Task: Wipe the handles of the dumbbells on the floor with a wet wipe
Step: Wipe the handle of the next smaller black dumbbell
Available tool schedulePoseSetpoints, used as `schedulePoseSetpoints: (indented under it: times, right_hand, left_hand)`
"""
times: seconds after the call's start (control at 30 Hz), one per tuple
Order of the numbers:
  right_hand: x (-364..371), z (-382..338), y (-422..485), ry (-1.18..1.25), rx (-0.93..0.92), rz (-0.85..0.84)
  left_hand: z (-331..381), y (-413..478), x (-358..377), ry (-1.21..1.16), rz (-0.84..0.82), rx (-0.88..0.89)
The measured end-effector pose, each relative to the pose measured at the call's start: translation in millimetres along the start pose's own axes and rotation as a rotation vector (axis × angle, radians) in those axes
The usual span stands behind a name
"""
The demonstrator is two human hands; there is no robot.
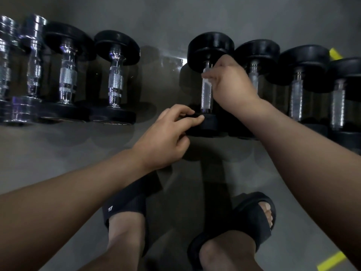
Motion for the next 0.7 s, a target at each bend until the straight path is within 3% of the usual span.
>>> schedulePoseSetpoints:
  times: [0.17, 0.47, 0.7]
  right_hand:
    - [3, 3, -12, 0.073, 0.044, 0.059]
    - [1, 8, -10, 0.092, 0.06, 0.019]
    - [16, -2, -21, 0.144, -0.077, -0.26]
  left_hand:
    - [-9, 2, 10, -0.126, -0.048, -0.098]
    - [1, 11, 17, 0.126, 0.011, -0.046]
    - [3, 10, 20, 0.107, 0.043, -0.06]
Point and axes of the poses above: each hand's wrist, its own y-axis towards the middle knuckle, its own x-axis out of the palm, z = x × y, the point moved 10 cm from there along y, towards the middle knuckle, and after that the axes turned 9 degrees about -x, right-handed, at the moved point
